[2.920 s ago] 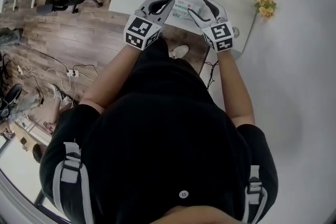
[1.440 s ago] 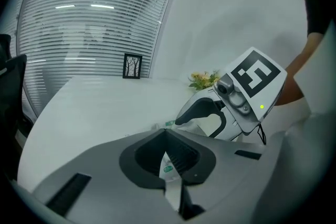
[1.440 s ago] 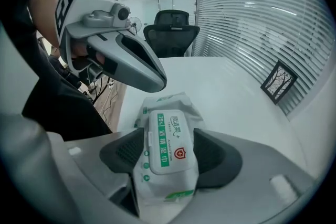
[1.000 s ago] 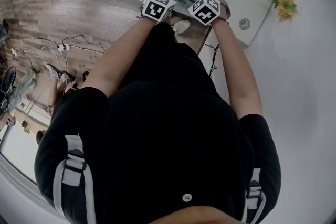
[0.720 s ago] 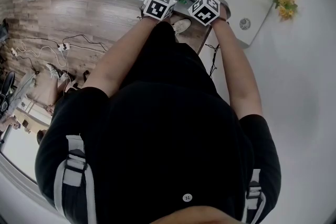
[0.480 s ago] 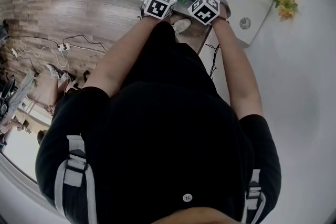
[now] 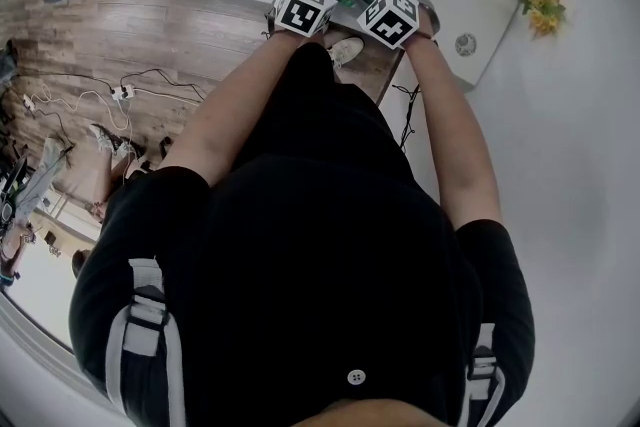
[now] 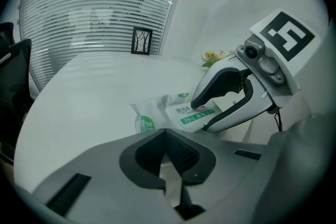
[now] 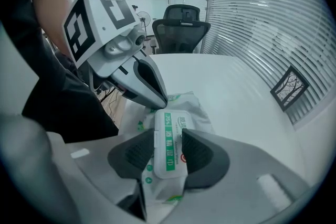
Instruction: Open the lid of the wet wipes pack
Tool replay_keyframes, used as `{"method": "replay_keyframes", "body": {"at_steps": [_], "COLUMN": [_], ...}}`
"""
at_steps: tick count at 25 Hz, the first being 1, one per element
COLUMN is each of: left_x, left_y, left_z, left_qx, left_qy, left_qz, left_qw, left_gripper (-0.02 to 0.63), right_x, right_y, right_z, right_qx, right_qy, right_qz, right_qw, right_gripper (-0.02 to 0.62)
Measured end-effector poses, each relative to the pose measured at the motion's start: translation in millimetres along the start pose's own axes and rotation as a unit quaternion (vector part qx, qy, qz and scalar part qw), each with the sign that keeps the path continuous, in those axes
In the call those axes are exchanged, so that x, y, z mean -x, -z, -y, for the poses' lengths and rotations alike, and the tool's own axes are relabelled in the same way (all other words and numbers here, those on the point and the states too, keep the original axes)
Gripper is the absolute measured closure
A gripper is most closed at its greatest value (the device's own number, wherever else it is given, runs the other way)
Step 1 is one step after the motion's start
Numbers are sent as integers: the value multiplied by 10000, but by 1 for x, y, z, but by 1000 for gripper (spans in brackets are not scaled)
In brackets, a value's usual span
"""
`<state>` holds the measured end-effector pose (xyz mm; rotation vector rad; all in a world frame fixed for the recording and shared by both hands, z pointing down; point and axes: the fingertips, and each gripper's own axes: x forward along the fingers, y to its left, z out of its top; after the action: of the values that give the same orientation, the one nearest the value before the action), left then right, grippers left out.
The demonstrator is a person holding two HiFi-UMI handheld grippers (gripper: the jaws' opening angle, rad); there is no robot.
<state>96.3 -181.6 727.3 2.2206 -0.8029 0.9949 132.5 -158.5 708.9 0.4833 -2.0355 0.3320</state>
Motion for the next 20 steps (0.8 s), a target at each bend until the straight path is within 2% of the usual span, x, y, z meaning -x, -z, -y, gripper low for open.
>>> {"method": "replay_keyframes", "body": {"at_steps": [20], "left_x": [0], "left_y": [1], "left_z": [2], "left_qx": [16], "left_qy": [66], "left_qz": [-148], "left_qw": [9999], "left_gripper": [598], "right_x": [9], "right_y": [-4], "right_z": [0], "right_qx": [81], "right_qy": [95], "right_qz": [49], "right_qw": [9999], "right_gripper": [457]}}
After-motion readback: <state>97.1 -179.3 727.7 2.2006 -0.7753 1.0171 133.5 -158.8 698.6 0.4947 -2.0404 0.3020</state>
